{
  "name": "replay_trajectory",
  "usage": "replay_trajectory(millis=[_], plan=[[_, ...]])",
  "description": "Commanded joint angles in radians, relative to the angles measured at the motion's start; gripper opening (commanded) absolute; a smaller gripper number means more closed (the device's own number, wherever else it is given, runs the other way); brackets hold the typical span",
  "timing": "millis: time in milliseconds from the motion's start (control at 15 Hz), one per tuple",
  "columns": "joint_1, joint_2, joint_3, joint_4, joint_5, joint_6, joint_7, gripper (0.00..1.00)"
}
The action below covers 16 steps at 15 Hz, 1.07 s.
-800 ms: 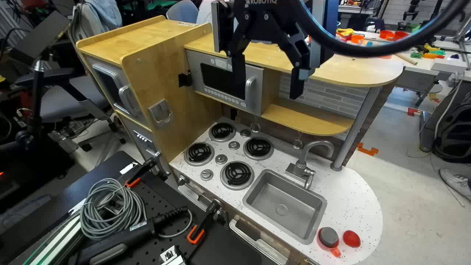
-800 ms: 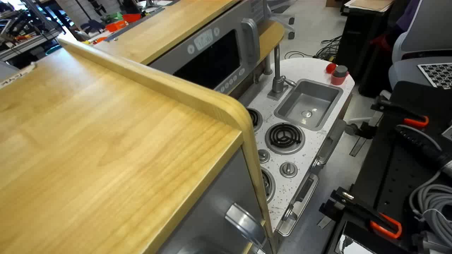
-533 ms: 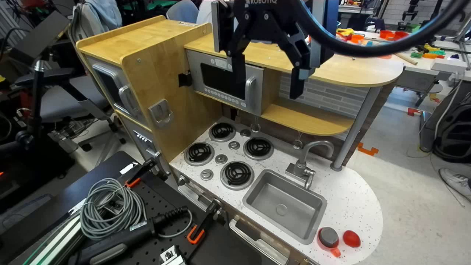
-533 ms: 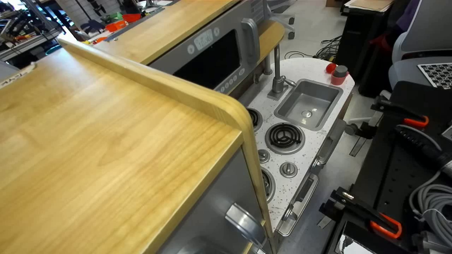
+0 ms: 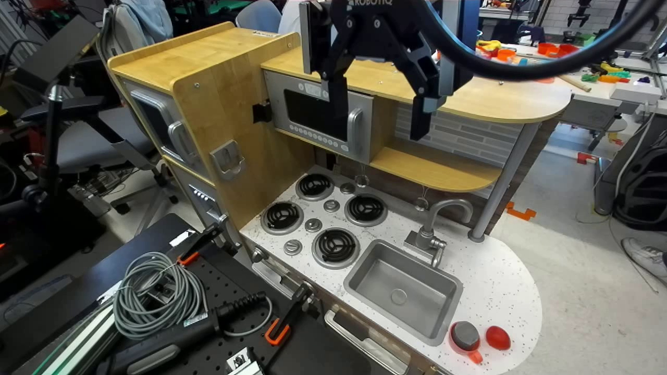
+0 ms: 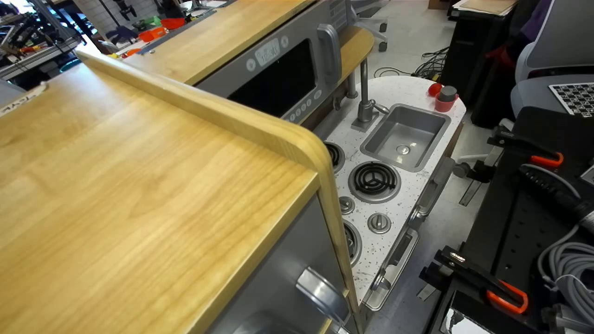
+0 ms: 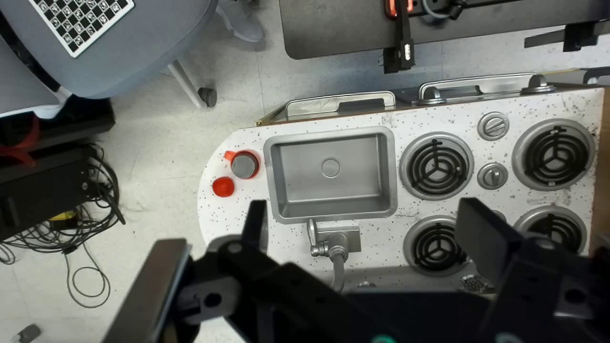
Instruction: Move the red toy to the left
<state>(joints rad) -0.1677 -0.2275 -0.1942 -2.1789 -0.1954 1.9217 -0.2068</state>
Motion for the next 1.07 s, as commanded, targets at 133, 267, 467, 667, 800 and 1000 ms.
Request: replay_trajectory(millis=[133,267,467,667,800,1000], plan=[[0.000,0.000,0.000,0.002,0.000,-0.002,0.000,1.00],[-0.002,0.008,0.002,-0.002,-0.005,0.014,0.023,1.00],[-0.011,0.075,-0.009,0.015,-0.018,0.062,0.027,1.00],[-0.033,0.186,-0.047,0.053,0.011,0.172,-0.004,1.00],[-0.060,0.274,-0.074,0.082,0.027,0.246,-0.017,1.00],[-0.122,0.433,-0.113,0.160,0.058,0.307,-0.010,1.00]])
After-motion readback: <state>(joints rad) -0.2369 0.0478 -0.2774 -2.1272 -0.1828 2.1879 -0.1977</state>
